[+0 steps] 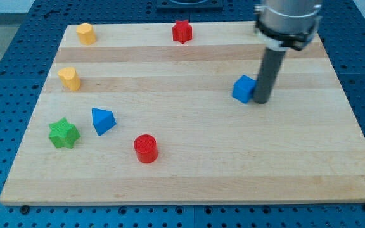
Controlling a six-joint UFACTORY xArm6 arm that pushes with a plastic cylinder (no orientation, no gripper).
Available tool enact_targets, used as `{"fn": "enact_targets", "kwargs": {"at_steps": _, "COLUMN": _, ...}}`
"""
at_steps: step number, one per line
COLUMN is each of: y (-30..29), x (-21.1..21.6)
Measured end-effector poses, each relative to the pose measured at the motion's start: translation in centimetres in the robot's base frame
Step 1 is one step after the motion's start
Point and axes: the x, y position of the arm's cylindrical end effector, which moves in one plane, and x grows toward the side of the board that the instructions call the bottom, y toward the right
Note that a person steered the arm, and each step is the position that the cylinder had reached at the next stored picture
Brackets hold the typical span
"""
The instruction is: Slide the blue triangle below the below cube
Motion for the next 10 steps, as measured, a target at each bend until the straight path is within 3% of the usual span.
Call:
{"fn": "enact_targets", "kwargs": {"at_steps": 2, "y": -1.4, "x": -4.6}}
{"fn": "enact_targets", "kwargs": {"at_steps": 3, "y": -1.4, "x": -3.5}}
{"fn": "enact_targets", "kwargs": {"at_steps": 4, "y": -3.6, "x": 3.5}}
{"fn": "enact_targets", "kwargs": {"at_steps": 6, "y": -17.7, "x": 5.4}}
{"fn": "enact_targets", "kwargs": {"at_steps": 8, "y": -28.0, "x": 8.8}}
{"fn": "enact_targets", "kwargs": {"at_steps": 9, "y": -31.4, "x": 7.4}}
{"fn": "enact_targets", "kwargs": {"at_steps": 10, "y": -31.2, "x": 5.5}}
